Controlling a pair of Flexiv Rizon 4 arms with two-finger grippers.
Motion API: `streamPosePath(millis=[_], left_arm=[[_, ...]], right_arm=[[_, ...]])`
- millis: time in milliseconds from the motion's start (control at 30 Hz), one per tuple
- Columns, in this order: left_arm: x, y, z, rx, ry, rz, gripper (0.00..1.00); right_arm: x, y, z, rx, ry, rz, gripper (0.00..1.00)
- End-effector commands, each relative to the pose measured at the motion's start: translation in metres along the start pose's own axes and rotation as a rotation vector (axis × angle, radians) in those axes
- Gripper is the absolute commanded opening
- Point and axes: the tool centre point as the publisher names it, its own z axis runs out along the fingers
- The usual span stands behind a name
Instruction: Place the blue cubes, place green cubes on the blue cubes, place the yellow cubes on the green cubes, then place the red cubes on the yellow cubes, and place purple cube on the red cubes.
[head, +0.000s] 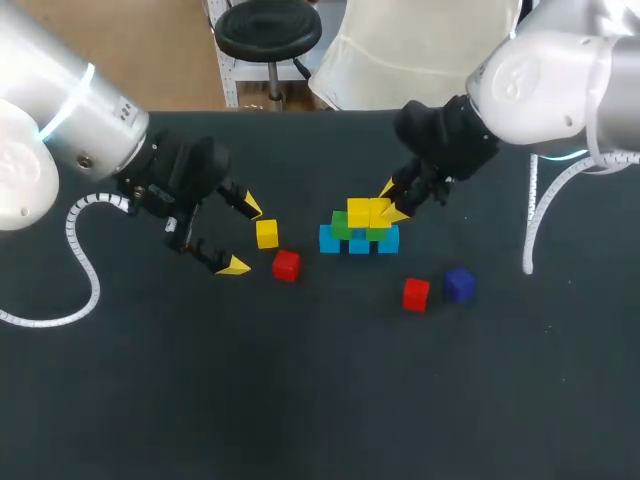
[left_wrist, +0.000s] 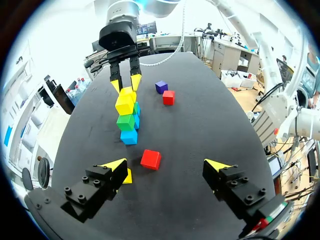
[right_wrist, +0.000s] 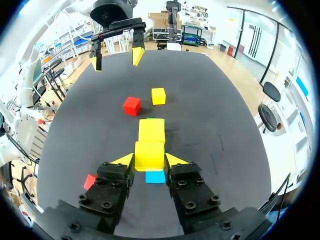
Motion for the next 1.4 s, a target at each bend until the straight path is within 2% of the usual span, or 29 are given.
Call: streamPosePath(millis=[33, 467, 533, 633, 700, 767, 800, 1000, 1233, 1400], left_arm=[[0.001, 0.001, 0.000, 0.001, -0.002, 0.003, 1.00], [0.001, 0.001, 0.000, 0.001, -0.002, 0.003, 1.00], [0.001, 0.001, 0.000, 0.001, -0.002, 0.003, 1.00], [0.001, 0.001, 0.000, 0.001, -0.002, 0.003, 1.00], [0.001, 0.001, 0.000, 0.001, -0.002, 0.003, 1.00], [0.001, 0.001, 0.000, 0.001, -0.002, 0.003, 1.00], [0.001, 0.001, 0.000, 0.001, -0.002, 0.003, 1.00], [0.001, 0.001, 0.000, 0.001, -0.002, 0.003, 1.00], [0.001, 0.001, 0.000, 0.001, -0.002, 0.003, 1.00], [0.001, 0.001, 0.000, 0.001, -0.002, 0.003, 1.00]], right_arm=[[0.000, -0.002, 0.000, -0.005, -0.002, -0.001, 0.18], [0.001, -0.002, 0.000, -0.007, -0.001, 0.001, 0.39], [0.001, -0.002, 0.000, -0.008, 0.000, 0.001, 0.46], [0.001, -0.002, 0.000, -0.009, -0.002, 0.001, 0.52], [0.000, -0.002, 0.000, -0.010, -0.002, 0.001, 0.63], [0.000, -0.002, 0.000, -0.010, -0.001, 0.002, 0.85], [0.000, -0.002, -0.001, -0.010, -0.001, 0.002, 1.00], [0.003, -0.005, -0.014, 0.000, -0.001, 0.028, 1.00], [0.023, -0.012, -0.052, 0.006, -0.112, 0.094, 1.00], [0.046, -0.016, -0.082, 0.026, -0.176, 0.123, 1.00]])
